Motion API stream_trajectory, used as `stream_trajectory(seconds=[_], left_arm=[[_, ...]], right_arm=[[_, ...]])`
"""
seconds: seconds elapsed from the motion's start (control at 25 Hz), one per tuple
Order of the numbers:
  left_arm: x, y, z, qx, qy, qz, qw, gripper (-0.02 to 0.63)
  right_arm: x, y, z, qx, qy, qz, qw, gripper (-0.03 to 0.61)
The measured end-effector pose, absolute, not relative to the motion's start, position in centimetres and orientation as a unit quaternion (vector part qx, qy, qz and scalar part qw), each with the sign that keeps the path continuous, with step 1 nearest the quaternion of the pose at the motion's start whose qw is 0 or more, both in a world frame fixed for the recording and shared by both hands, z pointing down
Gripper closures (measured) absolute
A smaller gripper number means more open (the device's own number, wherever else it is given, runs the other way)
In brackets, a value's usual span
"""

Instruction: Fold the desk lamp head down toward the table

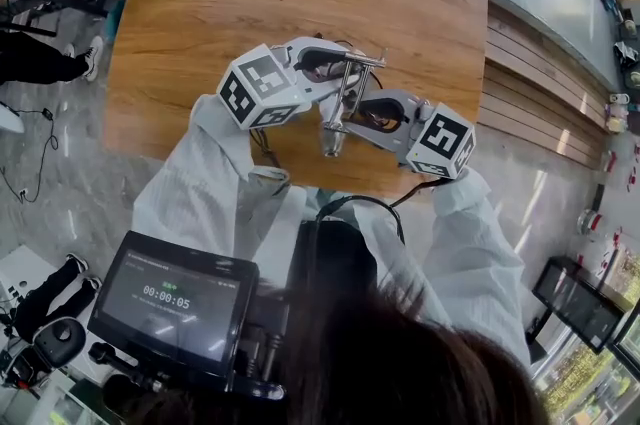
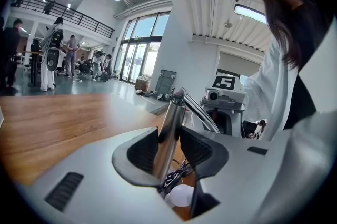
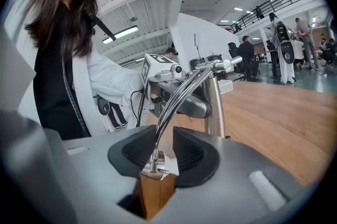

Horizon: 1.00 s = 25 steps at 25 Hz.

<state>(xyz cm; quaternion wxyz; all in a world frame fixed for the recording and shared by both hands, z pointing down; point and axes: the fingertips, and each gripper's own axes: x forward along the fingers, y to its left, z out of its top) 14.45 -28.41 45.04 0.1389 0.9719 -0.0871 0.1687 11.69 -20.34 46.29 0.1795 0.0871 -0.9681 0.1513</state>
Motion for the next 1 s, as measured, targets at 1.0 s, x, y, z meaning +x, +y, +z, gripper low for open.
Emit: stream_trajectory(seconds=[1.0], left_arm=[[6.8,-28.6,32.7,0.879,-0.465,0.009,0.107,0.612]], right_arm=[[15.6,-24.3,31.6,0.46,-0.886,0.065,-0.005,0.577]])
